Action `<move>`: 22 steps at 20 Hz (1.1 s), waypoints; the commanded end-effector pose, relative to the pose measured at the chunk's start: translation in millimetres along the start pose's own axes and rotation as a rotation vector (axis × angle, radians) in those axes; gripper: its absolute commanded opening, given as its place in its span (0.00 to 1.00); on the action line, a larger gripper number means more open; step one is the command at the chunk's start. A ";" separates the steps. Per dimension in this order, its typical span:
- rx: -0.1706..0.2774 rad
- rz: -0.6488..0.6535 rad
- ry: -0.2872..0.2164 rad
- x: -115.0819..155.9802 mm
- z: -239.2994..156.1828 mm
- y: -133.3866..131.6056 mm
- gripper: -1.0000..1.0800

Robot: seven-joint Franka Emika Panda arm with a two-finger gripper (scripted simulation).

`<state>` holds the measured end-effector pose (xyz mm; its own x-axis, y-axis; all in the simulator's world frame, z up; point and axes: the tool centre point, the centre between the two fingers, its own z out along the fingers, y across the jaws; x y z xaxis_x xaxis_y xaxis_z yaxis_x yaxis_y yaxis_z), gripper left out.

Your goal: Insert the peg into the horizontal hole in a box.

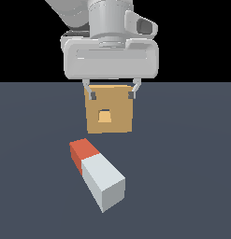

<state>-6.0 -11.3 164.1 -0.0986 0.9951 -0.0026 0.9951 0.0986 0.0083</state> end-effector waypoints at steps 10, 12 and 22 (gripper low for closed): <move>0.003 -0.190 0.002 -38.9 34.3 -19.1 0.96; 0.003 -0.228 0.003 -47.2 41.3 -21.9 0.96; 0.006 -0.407 0.004 -87.4 73.9 -29.6 0.96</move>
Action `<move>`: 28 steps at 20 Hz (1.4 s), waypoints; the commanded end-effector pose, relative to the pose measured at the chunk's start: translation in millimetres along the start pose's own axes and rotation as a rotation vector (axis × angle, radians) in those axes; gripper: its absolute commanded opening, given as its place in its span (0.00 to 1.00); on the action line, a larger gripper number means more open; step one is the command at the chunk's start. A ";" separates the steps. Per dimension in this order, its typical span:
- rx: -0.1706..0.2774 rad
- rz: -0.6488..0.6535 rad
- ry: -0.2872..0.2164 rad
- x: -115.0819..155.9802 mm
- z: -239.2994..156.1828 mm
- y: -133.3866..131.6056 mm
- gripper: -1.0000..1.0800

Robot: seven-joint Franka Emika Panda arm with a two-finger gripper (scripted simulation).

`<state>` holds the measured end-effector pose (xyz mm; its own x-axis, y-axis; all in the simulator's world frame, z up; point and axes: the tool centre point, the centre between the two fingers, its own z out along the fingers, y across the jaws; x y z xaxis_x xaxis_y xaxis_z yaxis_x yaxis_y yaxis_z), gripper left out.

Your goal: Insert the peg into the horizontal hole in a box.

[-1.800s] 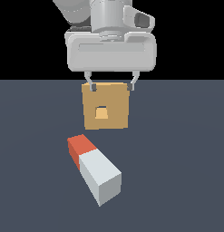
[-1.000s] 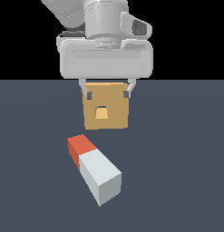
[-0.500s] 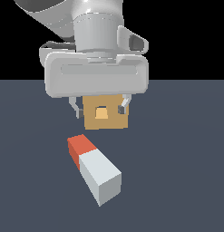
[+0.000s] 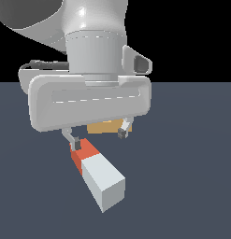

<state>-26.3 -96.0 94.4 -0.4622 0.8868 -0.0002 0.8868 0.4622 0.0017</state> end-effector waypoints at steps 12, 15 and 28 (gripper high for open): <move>0.002 -0.123 0.000 -26.0 21.9 -10.0 0.96; 0.002 -0.121 0.001 -26.0 21.9 -10.3 0.96; 0.002 -0.124 0.000 -25.8 65.8 -10.8 0.96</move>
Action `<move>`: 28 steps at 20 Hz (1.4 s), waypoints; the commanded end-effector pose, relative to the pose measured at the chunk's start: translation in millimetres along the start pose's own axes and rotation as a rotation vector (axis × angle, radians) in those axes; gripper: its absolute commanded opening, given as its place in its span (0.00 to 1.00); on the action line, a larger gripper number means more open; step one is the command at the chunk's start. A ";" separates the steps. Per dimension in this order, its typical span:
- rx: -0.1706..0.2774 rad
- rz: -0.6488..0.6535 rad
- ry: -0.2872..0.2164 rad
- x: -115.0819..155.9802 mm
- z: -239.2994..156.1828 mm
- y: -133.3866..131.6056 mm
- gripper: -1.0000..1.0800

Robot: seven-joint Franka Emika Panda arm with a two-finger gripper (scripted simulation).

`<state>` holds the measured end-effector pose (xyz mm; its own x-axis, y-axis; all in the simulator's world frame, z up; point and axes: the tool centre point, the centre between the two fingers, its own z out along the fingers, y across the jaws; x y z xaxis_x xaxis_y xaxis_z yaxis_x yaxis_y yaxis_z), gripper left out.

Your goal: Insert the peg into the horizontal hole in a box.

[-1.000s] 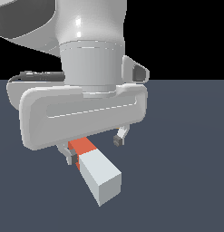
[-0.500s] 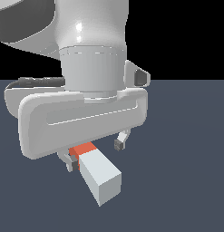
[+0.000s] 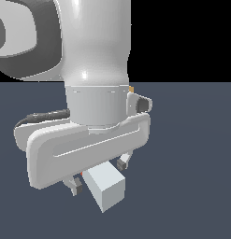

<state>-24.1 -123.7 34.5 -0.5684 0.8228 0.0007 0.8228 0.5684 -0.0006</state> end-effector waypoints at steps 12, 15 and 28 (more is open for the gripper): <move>-0.001 -0.001 -0.001 -1.0 12.4 0.9 0.00; -0.001 -0.001 -0.001 -1.0 12.4 0.9 0.00; -0.001 0.082 0.000 16.1 4.7 6.5 0.00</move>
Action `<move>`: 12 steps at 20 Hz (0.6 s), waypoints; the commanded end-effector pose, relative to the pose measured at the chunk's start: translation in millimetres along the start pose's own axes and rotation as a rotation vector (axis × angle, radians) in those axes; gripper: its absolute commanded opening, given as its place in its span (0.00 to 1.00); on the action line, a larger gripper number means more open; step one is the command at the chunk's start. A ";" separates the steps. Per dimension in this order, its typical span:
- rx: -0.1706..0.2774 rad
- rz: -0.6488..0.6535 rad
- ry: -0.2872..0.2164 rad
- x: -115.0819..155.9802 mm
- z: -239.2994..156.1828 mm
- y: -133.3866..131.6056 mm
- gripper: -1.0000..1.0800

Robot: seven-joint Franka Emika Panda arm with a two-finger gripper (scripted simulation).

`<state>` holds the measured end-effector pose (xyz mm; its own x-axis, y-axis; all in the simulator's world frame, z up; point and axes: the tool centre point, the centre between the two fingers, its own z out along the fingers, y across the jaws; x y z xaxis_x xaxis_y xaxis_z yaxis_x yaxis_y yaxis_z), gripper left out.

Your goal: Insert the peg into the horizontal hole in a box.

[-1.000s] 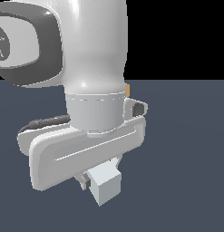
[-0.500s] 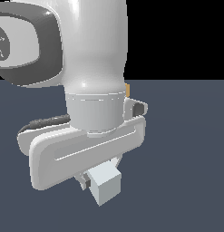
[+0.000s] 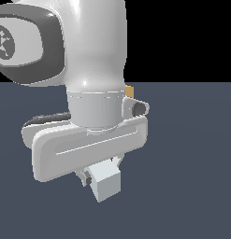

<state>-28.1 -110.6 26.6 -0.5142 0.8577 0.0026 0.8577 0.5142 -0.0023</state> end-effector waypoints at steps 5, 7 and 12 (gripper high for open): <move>-0.003 0.099 -0.002 19.5 -10.5 7.9 0.00; -0.003 0.138 -0.002 27.3 -14.1 11.2 0.00; -0.003 0.244 -0.002 47.3 -23.7 21.8 0.00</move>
<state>-34.5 -65.7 45.9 -0.3229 0.9464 0.0019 0.9464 0.3229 -0.0024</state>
